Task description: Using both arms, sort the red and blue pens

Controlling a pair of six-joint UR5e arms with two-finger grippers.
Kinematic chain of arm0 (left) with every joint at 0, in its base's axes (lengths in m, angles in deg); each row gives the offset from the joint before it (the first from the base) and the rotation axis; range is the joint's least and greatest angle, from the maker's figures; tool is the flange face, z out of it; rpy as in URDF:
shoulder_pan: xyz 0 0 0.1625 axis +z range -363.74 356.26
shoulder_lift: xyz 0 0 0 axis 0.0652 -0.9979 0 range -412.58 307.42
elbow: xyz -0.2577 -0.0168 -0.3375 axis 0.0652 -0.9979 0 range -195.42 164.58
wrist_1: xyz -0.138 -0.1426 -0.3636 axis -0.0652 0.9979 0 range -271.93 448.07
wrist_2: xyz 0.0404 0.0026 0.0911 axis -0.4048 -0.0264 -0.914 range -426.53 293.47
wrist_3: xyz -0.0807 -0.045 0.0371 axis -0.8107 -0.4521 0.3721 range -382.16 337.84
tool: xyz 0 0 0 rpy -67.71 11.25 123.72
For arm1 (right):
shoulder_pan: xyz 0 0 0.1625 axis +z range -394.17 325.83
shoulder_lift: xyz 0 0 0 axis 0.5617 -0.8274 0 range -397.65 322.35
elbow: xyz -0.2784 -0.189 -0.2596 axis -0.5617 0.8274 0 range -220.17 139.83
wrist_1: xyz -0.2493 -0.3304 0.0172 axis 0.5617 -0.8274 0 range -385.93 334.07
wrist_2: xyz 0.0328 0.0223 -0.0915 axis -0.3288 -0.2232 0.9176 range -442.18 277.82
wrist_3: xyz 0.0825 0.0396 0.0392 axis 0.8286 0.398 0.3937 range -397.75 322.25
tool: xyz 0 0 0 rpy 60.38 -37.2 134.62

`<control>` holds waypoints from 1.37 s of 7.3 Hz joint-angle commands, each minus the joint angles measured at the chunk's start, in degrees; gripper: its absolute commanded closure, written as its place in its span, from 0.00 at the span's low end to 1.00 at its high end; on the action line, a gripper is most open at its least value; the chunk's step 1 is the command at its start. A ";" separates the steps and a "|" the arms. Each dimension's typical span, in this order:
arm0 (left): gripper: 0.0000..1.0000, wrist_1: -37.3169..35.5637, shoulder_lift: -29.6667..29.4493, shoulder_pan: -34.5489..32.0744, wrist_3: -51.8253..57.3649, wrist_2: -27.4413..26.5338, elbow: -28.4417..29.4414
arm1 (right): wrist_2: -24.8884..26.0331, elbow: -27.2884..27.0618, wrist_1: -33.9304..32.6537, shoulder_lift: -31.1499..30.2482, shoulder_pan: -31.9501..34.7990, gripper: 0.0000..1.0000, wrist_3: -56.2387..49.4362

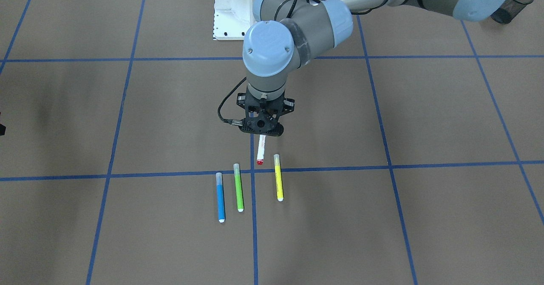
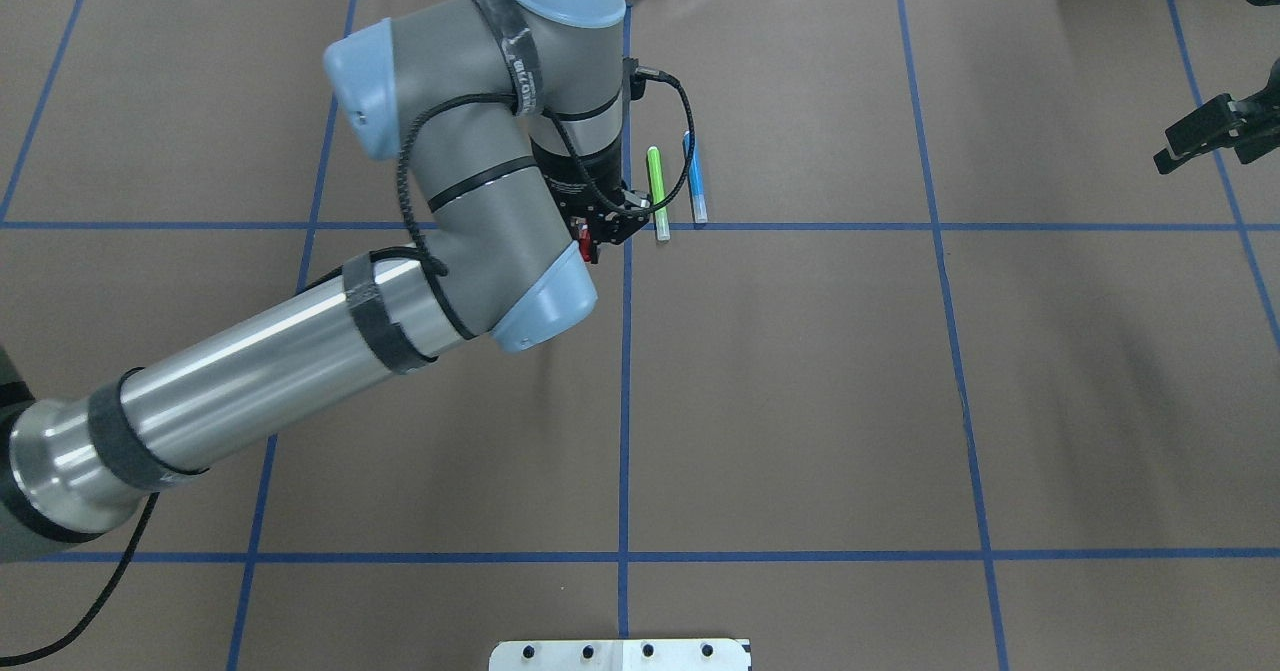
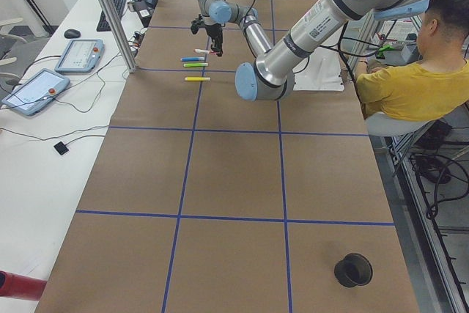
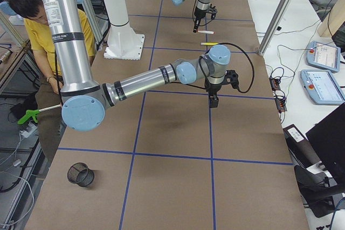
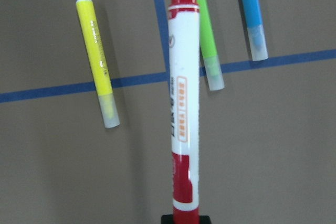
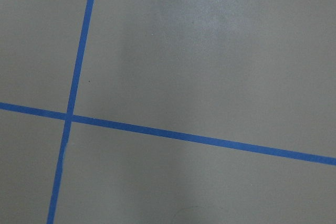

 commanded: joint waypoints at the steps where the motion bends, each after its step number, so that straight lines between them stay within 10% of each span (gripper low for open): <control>1: 1.00 -13.38 12.96 -2.90 10.93 0.00 -21.14 | 0.00 0.11 0.94 -0.34 0.09 0.01 0.00; 4: 1.00 -24.60 27.89 -9.93 31.48 -0.88 -37.28 | 0.00 0.02 1.04 -0.43 0.00 0.01 0.00; 10: 1.00 -24.08 64.12 -19.95 65.78 -13.50 -48.91 | 0.00 0.02 1.04 -0.61 0.00 0.01 0.00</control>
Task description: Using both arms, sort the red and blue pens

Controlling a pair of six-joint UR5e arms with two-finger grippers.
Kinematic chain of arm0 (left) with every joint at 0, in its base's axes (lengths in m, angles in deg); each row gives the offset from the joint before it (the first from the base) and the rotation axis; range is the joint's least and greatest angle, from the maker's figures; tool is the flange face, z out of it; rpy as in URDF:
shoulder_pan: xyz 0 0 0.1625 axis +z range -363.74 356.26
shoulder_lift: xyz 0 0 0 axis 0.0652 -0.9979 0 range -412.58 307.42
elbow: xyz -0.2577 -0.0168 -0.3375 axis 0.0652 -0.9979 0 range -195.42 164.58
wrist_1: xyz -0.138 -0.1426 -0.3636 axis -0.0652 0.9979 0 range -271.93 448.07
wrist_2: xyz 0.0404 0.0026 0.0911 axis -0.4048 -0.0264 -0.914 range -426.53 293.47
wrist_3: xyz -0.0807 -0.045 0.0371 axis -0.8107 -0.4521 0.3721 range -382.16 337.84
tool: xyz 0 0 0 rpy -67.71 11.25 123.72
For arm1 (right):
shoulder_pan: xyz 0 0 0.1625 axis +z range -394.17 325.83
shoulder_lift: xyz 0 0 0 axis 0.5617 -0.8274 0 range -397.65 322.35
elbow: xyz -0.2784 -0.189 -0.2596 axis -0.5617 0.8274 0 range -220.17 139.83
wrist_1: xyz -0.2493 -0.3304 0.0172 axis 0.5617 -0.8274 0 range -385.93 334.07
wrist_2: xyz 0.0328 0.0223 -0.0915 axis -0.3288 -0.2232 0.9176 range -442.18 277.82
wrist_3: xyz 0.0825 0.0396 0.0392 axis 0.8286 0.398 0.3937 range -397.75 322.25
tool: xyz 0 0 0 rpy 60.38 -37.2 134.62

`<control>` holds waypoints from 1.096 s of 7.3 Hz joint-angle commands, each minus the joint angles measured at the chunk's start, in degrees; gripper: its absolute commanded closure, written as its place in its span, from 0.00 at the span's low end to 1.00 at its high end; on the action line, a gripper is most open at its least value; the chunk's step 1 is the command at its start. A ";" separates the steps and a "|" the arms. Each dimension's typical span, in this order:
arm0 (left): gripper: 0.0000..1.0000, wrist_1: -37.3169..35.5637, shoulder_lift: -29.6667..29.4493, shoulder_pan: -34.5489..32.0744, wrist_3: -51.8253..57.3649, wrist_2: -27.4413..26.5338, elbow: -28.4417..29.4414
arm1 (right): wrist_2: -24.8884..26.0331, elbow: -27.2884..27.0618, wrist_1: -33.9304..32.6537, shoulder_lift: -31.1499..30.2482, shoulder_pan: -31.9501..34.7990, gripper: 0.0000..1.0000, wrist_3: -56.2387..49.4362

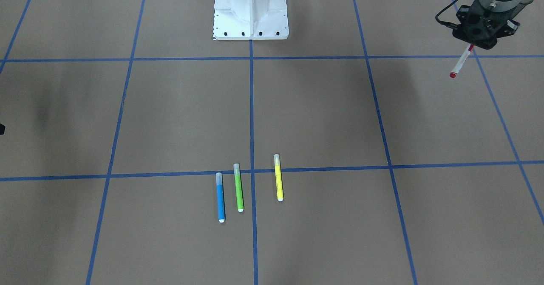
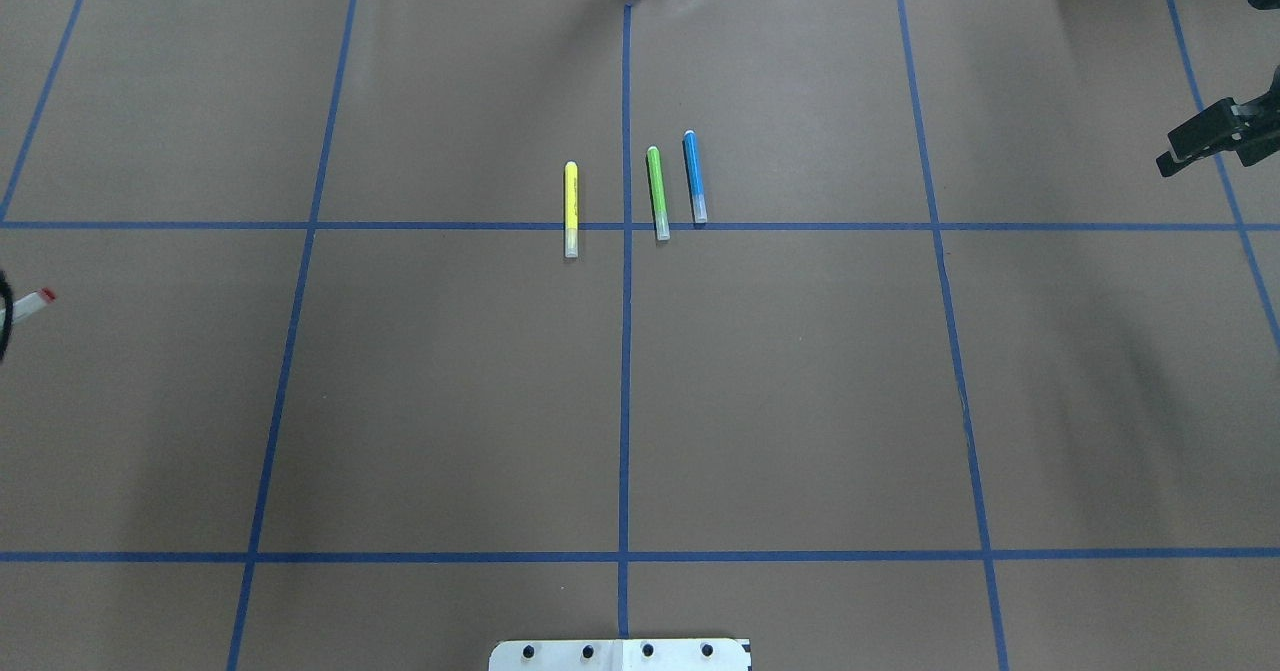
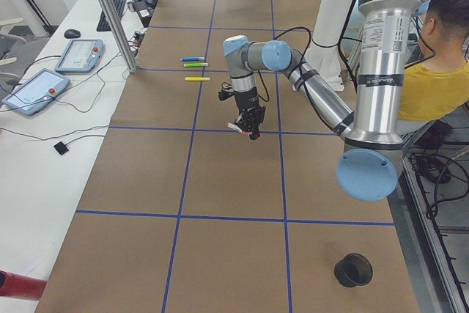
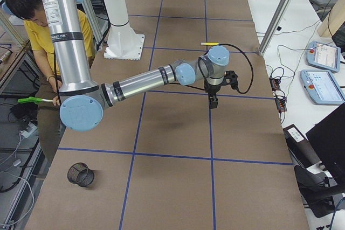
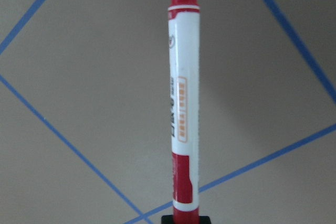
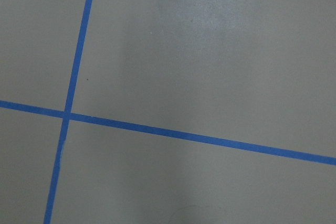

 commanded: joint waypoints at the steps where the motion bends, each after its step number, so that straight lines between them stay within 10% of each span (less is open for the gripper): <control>1: 1.00 0.16 12.60 -3.66 7.97 -4.44 -3.25 | 0.00 -0.09 0.00 -0.09 0.00 0.01 0.00; 8: 1.00 -0.36 36.90 -4.02 10.28 -22.54 -3.19 | -0.09 -0.26 0.00 -1.14 -0.44 0.01 0.00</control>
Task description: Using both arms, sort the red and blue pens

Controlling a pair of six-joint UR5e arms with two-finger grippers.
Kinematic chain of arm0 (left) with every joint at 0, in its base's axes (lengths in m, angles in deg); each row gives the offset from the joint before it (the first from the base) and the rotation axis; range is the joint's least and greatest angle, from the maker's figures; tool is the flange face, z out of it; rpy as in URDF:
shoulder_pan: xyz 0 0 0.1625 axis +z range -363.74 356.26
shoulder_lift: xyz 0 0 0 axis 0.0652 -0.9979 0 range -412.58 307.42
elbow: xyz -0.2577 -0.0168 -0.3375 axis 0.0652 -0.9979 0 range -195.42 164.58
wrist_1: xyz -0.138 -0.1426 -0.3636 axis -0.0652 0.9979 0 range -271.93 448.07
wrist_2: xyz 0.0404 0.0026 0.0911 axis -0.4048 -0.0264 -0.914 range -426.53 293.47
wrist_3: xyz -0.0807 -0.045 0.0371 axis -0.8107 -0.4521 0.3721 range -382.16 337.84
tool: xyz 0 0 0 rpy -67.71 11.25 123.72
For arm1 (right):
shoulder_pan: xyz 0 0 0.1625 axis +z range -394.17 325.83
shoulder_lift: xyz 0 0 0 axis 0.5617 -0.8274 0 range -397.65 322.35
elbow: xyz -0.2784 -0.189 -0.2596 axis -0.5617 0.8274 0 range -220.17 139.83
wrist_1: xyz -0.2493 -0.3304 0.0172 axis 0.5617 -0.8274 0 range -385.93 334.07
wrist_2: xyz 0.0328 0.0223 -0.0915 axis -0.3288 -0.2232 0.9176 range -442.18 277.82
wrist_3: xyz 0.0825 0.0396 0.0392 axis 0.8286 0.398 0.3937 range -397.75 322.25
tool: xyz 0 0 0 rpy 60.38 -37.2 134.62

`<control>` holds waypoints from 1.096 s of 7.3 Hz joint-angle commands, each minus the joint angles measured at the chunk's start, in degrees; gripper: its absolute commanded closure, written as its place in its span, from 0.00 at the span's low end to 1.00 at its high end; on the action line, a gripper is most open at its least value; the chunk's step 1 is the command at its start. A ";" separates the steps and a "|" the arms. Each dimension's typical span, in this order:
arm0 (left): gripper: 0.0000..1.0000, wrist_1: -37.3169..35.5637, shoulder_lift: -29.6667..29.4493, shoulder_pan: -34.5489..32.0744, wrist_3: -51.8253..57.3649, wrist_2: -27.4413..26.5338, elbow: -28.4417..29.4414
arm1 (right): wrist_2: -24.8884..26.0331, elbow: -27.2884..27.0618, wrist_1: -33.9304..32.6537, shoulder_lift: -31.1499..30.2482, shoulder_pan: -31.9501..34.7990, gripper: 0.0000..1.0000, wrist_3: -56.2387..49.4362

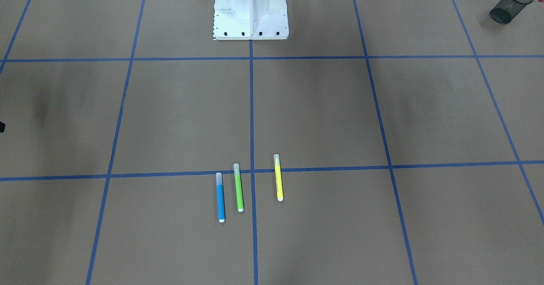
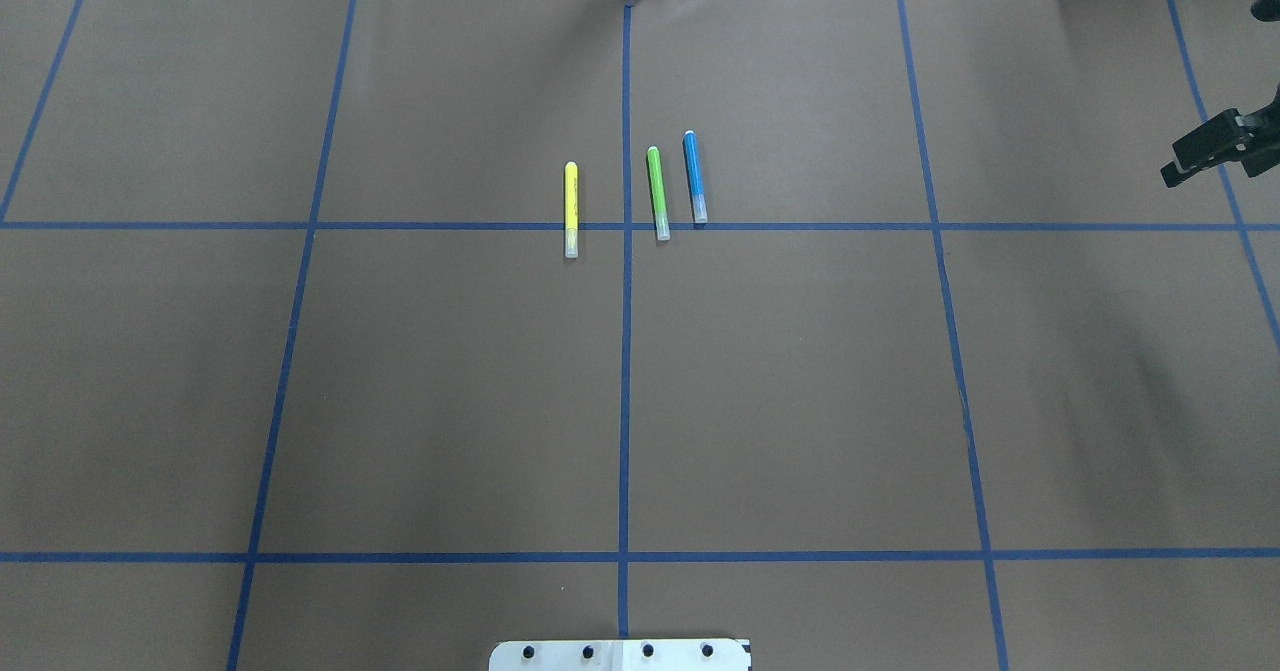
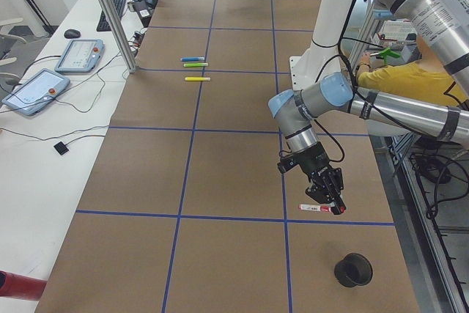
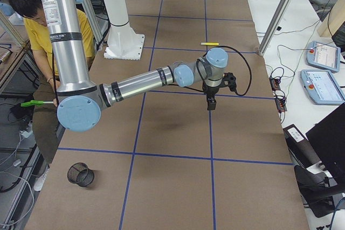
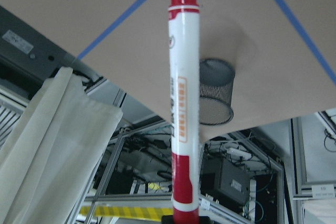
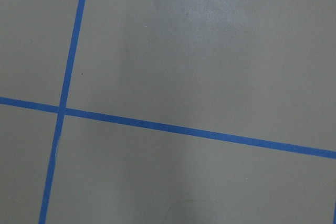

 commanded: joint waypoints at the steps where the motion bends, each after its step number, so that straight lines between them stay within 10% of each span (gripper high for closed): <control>1: 1.00 0.76 2.80 0.59 -0.01 -6.36 3.19 | -0.01 -0.05 0.00 -0.06 -0.37 0.01 0.00; 6: 1.00 26.37 6.12 1.12 4.27 -5.96 22.25 | -0.01 0.21 5.36 -2.78 -0.90 0.01 0.09; 8: 1.00 27.22 7.02 1.21 7.98 3.05 22.19 | -0.01 0.21 5.45 -2.78 -0.90 0.01 0.09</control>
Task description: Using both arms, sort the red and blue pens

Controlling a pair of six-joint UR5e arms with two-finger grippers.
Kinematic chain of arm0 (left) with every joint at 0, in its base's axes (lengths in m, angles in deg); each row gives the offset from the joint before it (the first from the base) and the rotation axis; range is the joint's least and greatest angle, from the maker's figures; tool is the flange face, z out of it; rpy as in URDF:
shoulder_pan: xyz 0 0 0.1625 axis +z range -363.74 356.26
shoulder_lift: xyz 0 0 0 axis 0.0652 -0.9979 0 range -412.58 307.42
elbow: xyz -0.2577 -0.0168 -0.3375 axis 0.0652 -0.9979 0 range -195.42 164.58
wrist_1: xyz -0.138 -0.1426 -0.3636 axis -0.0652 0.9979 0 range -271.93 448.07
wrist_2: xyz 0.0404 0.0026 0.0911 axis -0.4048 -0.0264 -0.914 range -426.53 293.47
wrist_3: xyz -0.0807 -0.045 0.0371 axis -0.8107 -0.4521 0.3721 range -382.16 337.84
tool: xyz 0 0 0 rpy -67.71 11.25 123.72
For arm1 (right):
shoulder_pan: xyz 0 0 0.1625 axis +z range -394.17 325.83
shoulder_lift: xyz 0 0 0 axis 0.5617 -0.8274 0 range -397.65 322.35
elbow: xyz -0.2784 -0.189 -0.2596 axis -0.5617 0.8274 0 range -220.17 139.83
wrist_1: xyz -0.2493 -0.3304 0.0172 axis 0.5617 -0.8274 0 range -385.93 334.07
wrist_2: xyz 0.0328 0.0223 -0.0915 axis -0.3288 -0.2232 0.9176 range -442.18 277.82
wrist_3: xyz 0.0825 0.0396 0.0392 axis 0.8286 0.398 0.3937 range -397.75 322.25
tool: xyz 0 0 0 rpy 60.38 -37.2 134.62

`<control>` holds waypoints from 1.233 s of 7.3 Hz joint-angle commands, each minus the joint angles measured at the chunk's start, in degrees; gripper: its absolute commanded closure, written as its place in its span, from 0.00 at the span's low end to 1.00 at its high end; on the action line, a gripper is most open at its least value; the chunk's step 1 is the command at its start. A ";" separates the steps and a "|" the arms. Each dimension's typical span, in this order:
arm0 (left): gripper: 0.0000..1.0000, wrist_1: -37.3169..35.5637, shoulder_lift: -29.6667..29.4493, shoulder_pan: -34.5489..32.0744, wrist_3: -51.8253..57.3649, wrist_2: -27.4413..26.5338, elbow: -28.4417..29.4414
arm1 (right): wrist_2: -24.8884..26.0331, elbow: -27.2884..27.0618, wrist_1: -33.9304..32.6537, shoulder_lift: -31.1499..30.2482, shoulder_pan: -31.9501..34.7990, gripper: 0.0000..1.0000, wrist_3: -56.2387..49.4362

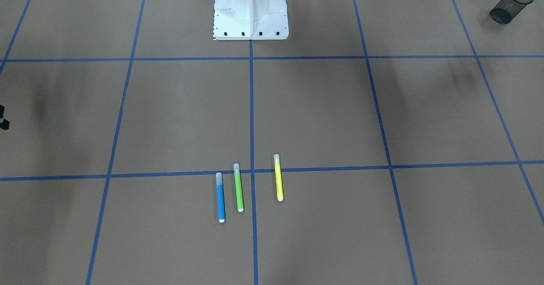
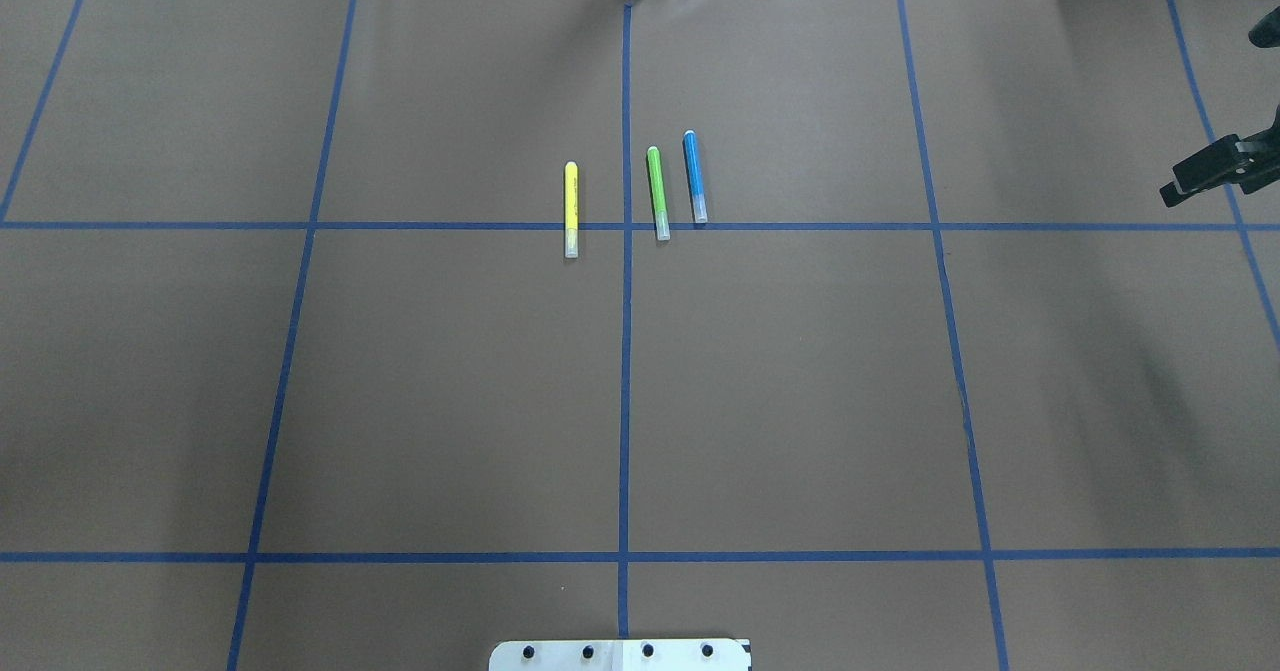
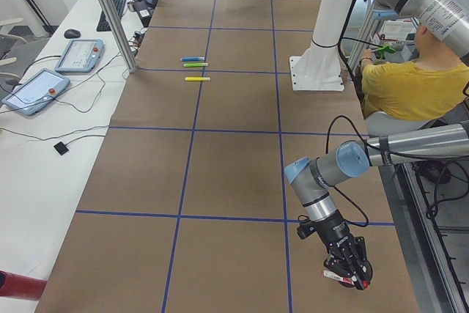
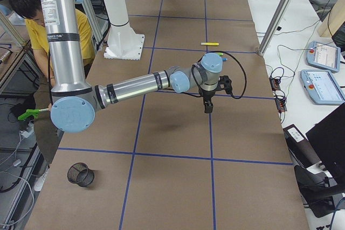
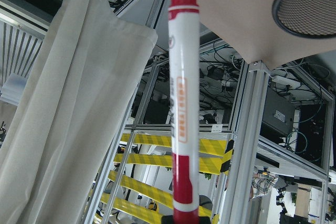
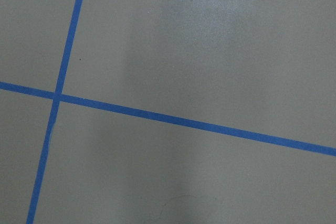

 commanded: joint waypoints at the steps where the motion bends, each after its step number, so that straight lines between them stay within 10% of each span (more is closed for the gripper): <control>1: 1.00 1.46 0.61 0.06 3.69 6.66 0.48 | 0.00 0.00 0.10 -0.04 -0.01 0.01 -0.09; 9: 1.00 1.55 5.35 0.06 5.82 20.56 4.25 | 0.09 0.09 0.01 -0.22 -0.01 0.01 -0.09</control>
